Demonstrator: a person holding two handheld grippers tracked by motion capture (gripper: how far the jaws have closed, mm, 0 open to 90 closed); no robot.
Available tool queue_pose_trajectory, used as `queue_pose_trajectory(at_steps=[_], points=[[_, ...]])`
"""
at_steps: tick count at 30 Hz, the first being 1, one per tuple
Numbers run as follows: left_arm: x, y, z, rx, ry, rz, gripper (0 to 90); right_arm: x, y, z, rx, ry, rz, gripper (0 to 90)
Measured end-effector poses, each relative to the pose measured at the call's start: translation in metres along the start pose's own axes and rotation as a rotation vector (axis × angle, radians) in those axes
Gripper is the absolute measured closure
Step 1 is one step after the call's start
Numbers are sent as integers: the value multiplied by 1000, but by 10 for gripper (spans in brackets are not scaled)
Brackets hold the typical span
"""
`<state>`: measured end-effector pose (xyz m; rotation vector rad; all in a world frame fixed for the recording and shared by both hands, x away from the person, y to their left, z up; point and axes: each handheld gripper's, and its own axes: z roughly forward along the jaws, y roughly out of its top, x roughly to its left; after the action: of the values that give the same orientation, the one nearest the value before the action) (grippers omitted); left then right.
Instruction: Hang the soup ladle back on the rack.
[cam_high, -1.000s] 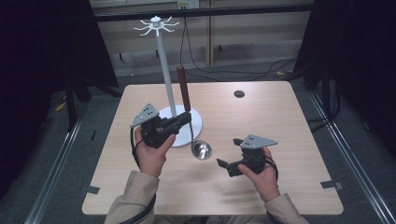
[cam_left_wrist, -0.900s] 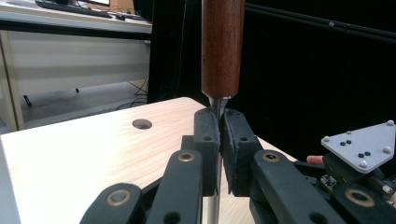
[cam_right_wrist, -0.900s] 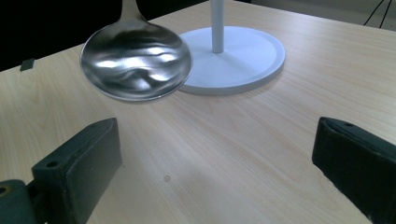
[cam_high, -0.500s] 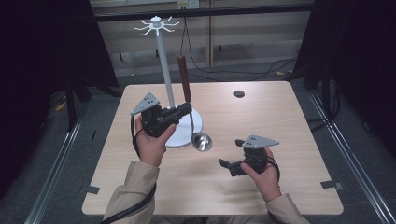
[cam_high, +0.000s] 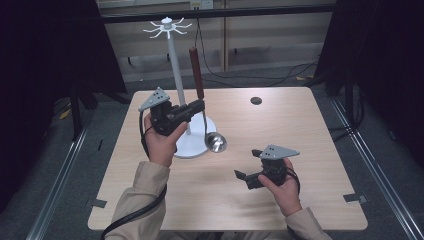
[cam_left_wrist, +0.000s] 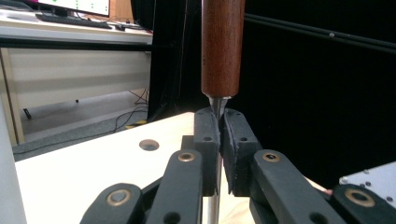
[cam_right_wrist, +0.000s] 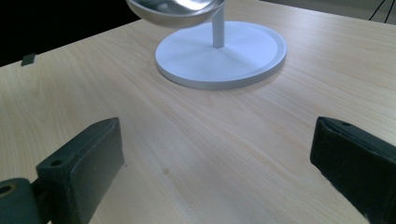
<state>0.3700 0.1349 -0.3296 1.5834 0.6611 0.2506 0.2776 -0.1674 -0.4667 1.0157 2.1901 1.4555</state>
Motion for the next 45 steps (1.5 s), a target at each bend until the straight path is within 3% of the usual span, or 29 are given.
queue_pose_trajectory(at_steps=[24,45], points=[[19,27,17,-31,11,-14,852,-2,1,-2,-16,3,11,25],[31,31,21,-49,17,-36,852,-5,2,-6,-30,1,16,26]])
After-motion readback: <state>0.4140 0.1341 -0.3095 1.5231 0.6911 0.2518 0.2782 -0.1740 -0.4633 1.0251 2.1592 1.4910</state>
